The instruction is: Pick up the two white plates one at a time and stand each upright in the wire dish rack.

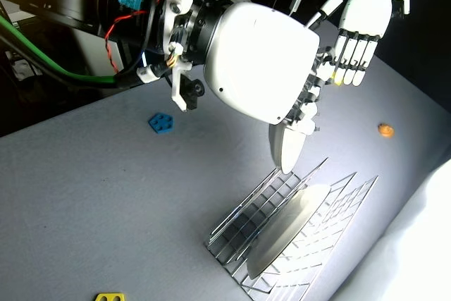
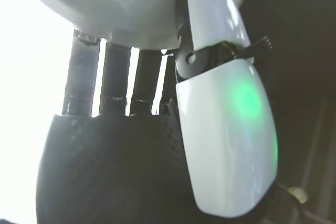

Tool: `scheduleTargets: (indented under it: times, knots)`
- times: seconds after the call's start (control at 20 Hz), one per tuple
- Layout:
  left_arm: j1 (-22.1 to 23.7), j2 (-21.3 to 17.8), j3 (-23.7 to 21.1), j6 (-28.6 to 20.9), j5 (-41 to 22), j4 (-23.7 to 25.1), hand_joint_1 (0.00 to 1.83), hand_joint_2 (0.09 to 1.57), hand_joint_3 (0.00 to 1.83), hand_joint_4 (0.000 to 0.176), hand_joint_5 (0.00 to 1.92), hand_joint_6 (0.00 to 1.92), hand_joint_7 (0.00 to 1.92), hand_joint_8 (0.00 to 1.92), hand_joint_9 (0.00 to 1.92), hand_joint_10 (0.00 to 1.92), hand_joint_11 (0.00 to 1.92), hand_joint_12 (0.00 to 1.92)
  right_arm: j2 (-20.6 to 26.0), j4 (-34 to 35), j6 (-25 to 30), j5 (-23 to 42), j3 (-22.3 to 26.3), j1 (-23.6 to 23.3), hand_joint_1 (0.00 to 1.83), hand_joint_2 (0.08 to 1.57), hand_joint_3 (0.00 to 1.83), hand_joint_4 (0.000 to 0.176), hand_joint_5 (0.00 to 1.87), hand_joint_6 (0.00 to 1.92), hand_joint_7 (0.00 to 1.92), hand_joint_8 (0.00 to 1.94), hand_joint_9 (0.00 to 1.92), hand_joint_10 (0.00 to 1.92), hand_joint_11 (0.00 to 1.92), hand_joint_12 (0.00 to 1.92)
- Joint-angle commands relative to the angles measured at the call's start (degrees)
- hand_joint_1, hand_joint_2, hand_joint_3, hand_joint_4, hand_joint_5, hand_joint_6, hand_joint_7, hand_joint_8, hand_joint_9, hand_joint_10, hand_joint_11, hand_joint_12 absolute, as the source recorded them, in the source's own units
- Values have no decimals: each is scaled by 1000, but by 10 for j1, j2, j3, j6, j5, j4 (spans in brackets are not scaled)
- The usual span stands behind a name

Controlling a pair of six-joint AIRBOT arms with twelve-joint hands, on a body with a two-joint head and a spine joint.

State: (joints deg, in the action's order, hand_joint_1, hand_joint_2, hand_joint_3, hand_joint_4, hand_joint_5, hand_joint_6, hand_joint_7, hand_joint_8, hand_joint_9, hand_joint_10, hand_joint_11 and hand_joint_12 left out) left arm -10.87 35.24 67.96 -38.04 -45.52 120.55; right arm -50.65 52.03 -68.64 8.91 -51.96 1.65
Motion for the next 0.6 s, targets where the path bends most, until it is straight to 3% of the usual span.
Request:
scheduleTargets:
  times: [0.0,0.05,0.4,0.55]
  knots:
    - [4,-1,0,-2,14,-27,0,1039,0,0,0,0,0,0,0,0,0,0,4,2,17,38,-2,-12,1377,1090,1,0,999,991,1107,746,882,1126,702,1112]
    - [4,-1,0,-2,14,-26,0,1047,4,0,0,0,0,0,0,0,0,0,4,2,29,31,-10,-13,1382,1074,0,0,1033,946,1154,641,926,1071,732,1077]
    - [0,1,-1,-2,14,-26,0,1040,0,0,0,0,0,0,0,0,0,0,0,3,38,34,-27,-19,1374,1102,1,0,953,1059,1084,786,872,1150,668,1135]
    - [0,3,-1,-2,14,-26,0,1039,0,0,0,0,0,0,0,0,0,0,-9,3,38,35,-39,-22,1377,1093,0,0,976,1023,1106,739,896,1123,698,1103]
